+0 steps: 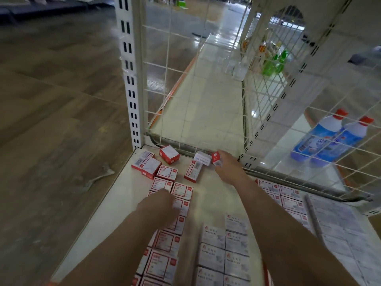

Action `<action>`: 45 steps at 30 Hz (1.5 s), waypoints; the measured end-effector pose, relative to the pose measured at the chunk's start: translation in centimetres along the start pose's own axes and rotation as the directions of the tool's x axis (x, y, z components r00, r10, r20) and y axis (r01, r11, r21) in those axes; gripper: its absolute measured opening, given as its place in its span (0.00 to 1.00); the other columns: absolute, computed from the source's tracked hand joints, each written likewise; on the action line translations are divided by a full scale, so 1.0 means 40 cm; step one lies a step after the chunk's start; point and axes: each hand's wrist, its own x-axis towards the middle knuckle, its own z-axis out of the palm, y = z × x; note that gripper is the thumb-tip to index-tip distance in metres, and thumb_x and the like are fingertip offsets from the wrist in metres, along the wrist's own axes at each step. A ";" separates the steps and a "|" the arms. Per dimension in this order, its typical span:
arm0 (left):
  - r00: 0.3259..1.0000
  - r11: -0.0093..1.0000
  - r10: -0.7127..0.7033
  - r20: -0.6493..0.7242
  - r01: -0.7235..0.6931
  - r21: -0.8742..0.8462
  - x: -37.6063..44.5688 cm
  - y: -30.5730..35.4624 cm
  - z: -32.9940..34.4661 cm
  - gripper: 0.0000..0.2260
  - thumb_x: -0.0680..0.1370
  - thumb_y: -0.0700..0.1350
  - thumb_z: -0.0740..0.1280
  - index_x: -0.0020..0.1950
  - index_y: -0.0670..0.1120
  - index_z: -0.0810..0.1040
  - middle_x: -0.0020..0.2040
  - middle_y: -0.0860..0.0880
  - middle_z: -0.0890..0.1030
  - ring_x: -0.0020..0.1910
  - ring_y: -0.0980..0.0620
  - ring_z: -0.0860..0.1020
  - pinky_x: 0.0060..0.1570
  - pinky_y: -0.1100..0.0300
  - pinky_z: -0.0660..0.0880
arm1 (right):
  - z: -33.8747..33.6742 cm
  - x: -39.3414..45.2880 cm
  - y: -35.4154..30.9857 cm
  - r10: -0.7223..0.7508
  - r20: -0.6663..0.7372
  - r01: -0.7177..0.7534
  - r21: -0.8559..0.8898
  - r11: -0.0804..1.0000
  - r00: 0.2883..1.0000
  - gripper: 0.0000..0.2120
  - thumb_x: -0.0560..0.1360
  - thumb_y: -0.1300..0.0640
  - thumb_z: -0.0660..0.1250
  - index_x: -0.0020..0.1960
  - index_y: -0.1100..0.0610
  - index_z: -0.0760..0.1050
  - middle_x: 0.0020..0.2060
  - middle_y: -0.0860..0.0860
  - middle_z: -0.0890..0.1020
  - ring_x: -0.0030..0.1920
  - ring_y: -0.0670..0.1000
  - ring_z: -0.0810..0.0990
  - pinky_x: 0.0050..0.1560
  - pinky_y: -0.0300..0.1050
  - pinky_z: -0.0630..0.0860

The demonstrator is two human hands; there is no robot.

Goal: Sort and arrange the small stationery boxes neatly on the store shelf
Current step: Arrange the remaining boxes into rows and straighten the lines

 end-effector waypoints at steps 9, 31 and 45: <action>0.999 0.998 -0.021 -0.039 0.018 -0.065 -0.013 0.000 0.002 0.15 0.78 0.51 0.61 0.63 0.48 0.73 0.60 0.52 0.75 0.51 0.55 0.75 0.46 0.64 0.71 | 0.007 0.029 0.005 -0.007 -0.044 0.004 -0.075 0.997 0.999 0.24 0.76 0.60 0.63 0.71 0.59 0.61 0.66 0.60 0.64 0.64 0.60 0.69 0.64 0.48 0.65; 0.994 0.973 0.028 -0.106 -0.051 -0.224 -0.080 0.045 -0.039 0.17 0.80 0.47 0.60 0.68 0.46 0.70 0.66 0.46 0.73 0.62 0.48 0.74 0.60 0.56 0.73 | -0.011 -0.255 -0.052 -0.109 -0.176 0.173 0.409 0.896 0.978 0.17 0.66 0.53 0.76 0.46 0.48 0.68 0.42 0.44 0.77 0.43 0.39 0.76 0.40 0.29 0.72; 0.998 0.465 -0.044 0.053 0.067 -0.883 -0.129 0.030 -0.018 0.08 0.79 0.41 0.61 0.48 0.40 0.79 0.40 0.45 0.79 0.40 0.51 0.77 0.44 0.60 0.74 | -0.010 -0.371 -0.092 -0.244 -0.084 0.243 0.608 0.756 0.966 0.18 0.69 0.59 0.73 0.49 0.44 0.68 0.49 0.41 0.78 0.51 0.40 0.78 0.54 0.34 0.75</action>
